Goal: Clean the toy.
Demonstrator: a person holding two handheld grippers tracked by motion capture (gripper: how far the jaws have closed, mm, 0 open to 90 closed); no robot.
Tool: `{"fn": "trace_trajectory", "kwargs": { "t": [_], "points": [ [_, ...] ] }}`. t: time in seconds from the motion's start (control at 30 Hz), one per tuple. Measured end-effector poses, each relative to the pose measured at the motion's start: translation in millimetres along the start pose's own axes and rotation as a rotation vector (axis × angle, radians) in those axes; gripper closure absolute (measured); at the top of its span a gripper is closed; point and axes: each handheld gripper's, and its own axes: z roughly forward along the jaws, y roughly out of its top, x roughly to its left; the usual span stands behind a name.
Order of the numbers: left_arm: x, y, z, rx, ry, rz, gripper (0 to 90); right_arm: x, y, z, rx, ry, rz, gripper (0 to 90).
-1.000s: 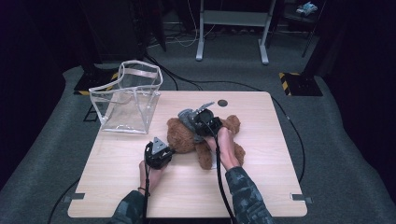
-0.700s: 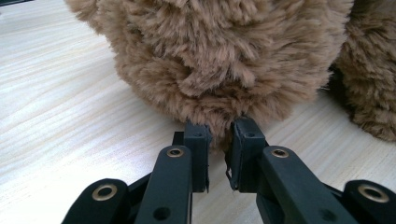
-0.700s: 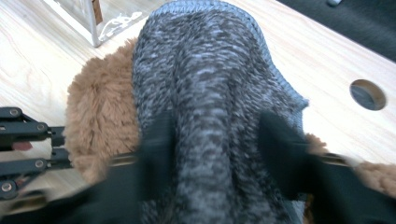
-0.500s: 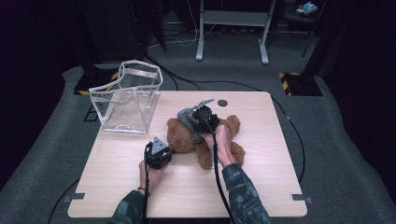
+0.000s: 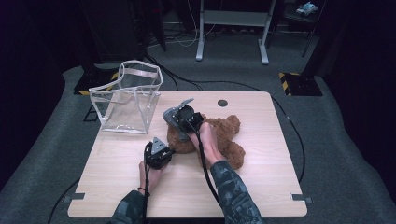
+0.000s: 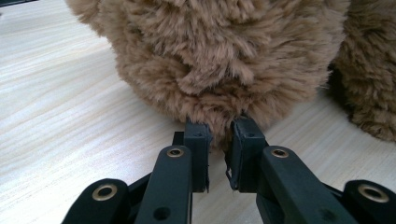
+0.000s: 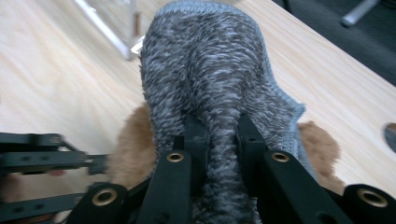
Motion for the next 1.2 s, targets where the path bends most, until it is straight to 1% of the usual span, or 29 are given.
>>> {"fn": "trace_trajectory", "kwargs": {
  "t": [0.1, 0.13, 0.2, 0.27, 0.3, 0.33, 0.37, 0.43, 0.47, 0.5, 0.53, 0.57, 0.6, 0.63, 0.67, 0.7, 0.73, 0.77, 0.8, 0.83, 0.87, 0.9, 0.93, 0.97, 1.03, 1.07, 1.13, 1.17, 1.2],
  "points": [
    [0.5, 0.2, -0.6, 0.006, -0.002, -0.003, 79.4, -1.7, -0.2, 0.1, 0.006, -0.018, -0.001, 79.6],
    [0.2, -0.2, -0.2, -0.001, 0.001, -0.007, 79.3, -1.9, -0.3, -0.4, 0.03, -0.038, -0.011, 79.6],
    [0.3, -0.4, -0.7, -0.005, -0.002, -0.012, 79.3, -7.4, -2.8, 0.7, 0.015, -0.062, -0.032, 79.6],
    [0.3, -0.4, -0.8, -0.002, -0.005, -0.012, 79.3, -11.2, -5.0, 0.2, 0.032, -0.088, -0.027, 79.6],
    [0.2, -0.4, -0.5, -0.005, -0.002, -0.015, 79.4, -14.7, -8.7, -1.5, 0.053, -0.108, -0.003, 79.7],
    [0.2, -0.4, -0.5, -0.005, -0.002, -0.015, 79.3, -16.3, -10.3, -1.9, 0.061, -0.122, -0.006, 79.7],
    [0.3, -0.2, -0.9, 0.001, -0.005, -0.013, 79.3, -16.3, -10.3, -1.9, 0.061, -0.122, -0.006, 79.7],
    [0.3, -0.4, -0.7, -0.005, -0.004, -0.014, 79.3, -22.1, -16.1, -2.5, 0.076, -0.132, 0.003, 79.7],
    [0.3, -0.2, -1.1, 0.0, -0.005, -0.011, 79.3, -29.7, -21.8, -4.0, 0.073, -0.134, 0.0, 79.7],
    [0.1, -0.5, -0.8, -0.008, -0.003, -0.012, 79.3, -32.0, -23.5, -4.5, 0.069, -0.139, -0.006, 79.7],
    [0.1, -0.5, -0.8, -0.008, -0.003, -0.012, 79.3, -33.0, -25.3, -5.7, 0.08, -0.14, 0.009, 79.7],
    [0.1, -0.6, -0.8, -0.01, -0.004, -0.013, 79.3, -33.0, -25.3, -5.7, 0.08, -0.14, 0.009, 79.7],
    [0.0, -0.4, -1.2, -0.007, -0.003, -0.012, 79.4, -37.4, -28.9, -9.0, 0.072, -0.168, -0.001, 79.7],
    [-0.1, -0.2, -1.4, -0.003, -0.002, -0.008, 79.4, -37.4, -28.9, -9.0, 0.072, -0.168, -0.001, 79.7],
    [0.2, -0.2, -1.6, -0.001, -0.009, -0.007, 79.4, -43.2, -32.0, -10.3, 0.086, -0.183, -0.008, 79.8],
    [0.2, -0.2, -1.6, -0.001, -0.009, -0.007, 79.4, -43.2, -32.0, -10.3, 0.086, -0.183, -0.008, 79.8],
    [0.0, -0.6, -0.8, -0.013, -0.004, -0.015, 79.5, -49.9, -36.0, -15.6, 0.117, -0.221, 0.013, 79.9],
    [0.0, -0.2, -1.2, -0.002, -0.005, -0.009, 79.5, -49.9, -36.0, -15.6, 0.117, -0.221, 0.013, 79.9],
    [-0.7, -0.3, -0.3, -0.007, -0.001, -0.008, 79.5, -56.6, -39.0, -16.4, 0.113, -0.218, 0.036, 79.9],
    [-0.8, -0.5, -0.8, -0.011, 0.001, -0.007, 79.5, -67.0, -45.3, -21.0, 0.119, -0.241, 0.064, 79.9],
    [-0.8, -0.5, -0.8, -0.011, 0.001, -0.007, 79.5, -67.0, -45.3, -21.0, 0.119, -0.241, 0.064, 79.9],
    [-0.8, -0.3, -0.4, -0.008, -0.001, -0.003, 79.5, -71.4, -48.9, -23.5, 0.123, -0.243, 0.065, 79.9],
    [-1.0, -0.1, -0.7, -0.001, -0.005, -0.002, 79.5, -76.1, -52.4, -25.4, 0.13, -0.256, 0.064, 79.9],
    [-1.2, -0.2, -1.0, -0.003, -0.004, 0.001, 79.5, -84.8, -58.1, -29.0, 0.147, -0.281, 0.075, 79.9],
    [-1.1, -0.1, -0.8, -0.002, -0.003, -0.001, 79.5, -87.5, -59.9, -29.5, 0.152, -0.291, 0.084, 79.8],
    [-1.2, 0.0, -1.0, 0.0, -0.005, 0.0, 79.5, -93.2, -65.4, -29.5, 0.16, -0.3, 0.102, 79.8],
    [-1.1, 0.0, -1.2, 0.0, -0.005, 0.001, 79.4, -96.4, -67.5, -29.5, 0.172, -0.308, 0.107, 79.8],
    [-1.2, -0.1, -0.9, -0.003, -0.003, -0.001, 79.5, -100.4, -69.0, -30.7, 0.194, -0.339, 0.101, 79.8],
    [-0.9, 0.1, -0.6, 0.003, -0.005, -0.001, 79.5, -103.4, -69.6, -32.8, 0.196, -0.348, 0.1, 79.7]
  ]
}}
